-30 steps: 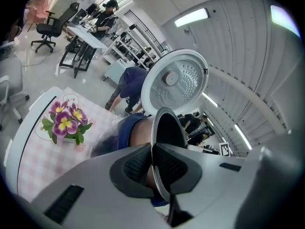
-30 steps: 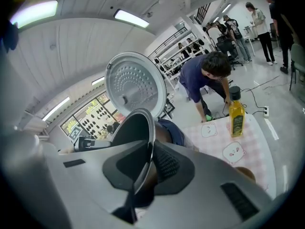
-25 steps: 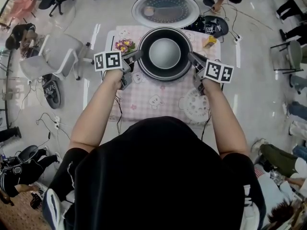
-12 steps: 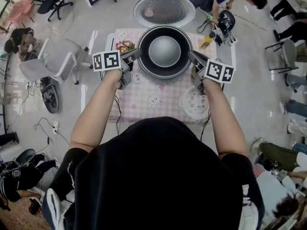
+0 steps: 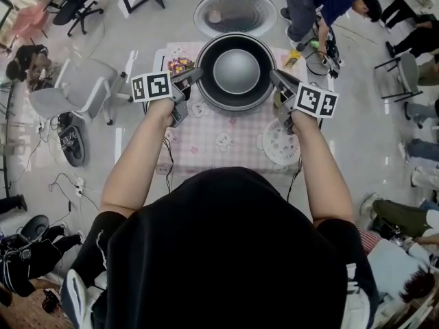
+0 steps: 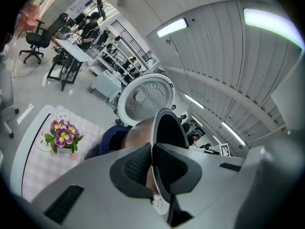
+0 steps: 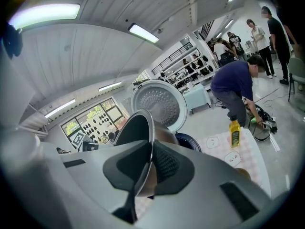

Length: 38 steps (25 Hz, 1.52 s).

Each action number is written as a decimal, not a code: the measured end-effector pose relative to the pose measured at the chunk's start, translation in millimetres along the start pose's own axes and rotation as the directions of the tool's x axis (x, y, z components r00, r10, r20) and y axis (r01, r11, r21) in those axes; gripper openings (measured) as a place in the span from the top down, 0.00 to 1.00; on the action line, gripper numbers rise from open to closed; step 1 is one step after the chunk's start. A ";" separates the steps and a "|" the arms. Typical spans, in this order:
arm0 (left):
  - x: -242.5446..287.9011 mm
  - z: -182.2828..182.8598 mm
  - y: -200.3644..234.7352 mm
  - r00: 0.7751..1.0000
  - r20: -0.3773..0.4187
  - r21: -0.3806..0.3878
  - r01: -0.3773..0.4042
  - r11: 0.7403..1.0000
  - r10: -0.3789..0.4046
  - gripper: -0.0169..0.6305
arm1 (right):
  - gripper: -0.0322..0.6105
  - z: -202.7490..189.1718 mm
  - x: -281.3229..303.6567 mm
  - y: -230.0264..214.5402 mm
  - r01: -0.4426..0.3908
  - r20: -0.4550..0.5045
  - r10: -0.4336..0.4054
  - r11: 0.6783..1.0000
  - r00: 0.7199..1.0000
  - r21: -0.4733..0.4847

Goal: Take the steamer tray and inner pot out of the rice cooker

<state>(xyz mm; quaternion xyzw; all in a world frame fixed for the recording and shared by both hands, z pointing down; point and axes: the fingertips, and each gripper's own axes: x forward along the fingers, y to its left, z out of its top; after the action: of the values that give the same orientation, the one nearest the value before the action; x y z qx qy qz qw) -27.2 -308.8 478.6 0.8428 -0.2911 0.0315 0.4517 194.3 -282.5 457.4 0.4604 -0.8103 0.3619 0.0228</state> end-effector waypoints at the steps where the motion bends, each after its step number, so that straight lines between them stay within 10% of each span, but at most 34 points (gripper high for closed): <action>1: -2.5 0.7 -1.9 1.000 0.001 0.002 0.002 1.000 -0.002 0.90 | 0.89 1.0 -1.8 3.5 0.000 0.004 0.000 1.000 1.000 -0.003; 38: -167.6 -74.5 -6.3 0.998 0.046 -0.004 -0.030 1.000 0.031 0.90 | 0.89 -96.4 -32.1 145.4 -0.075 -0.020 0.074 0.996 0.997 -0.040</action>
<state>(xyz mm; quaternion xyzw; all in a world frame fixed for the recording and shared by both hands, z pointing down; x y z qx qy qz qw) -147.1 -170.6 464.9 0.8379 -0.3142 0.0187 0.4459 73.3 -154.8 434.4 0.4258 -0.8339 0.3501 0.0262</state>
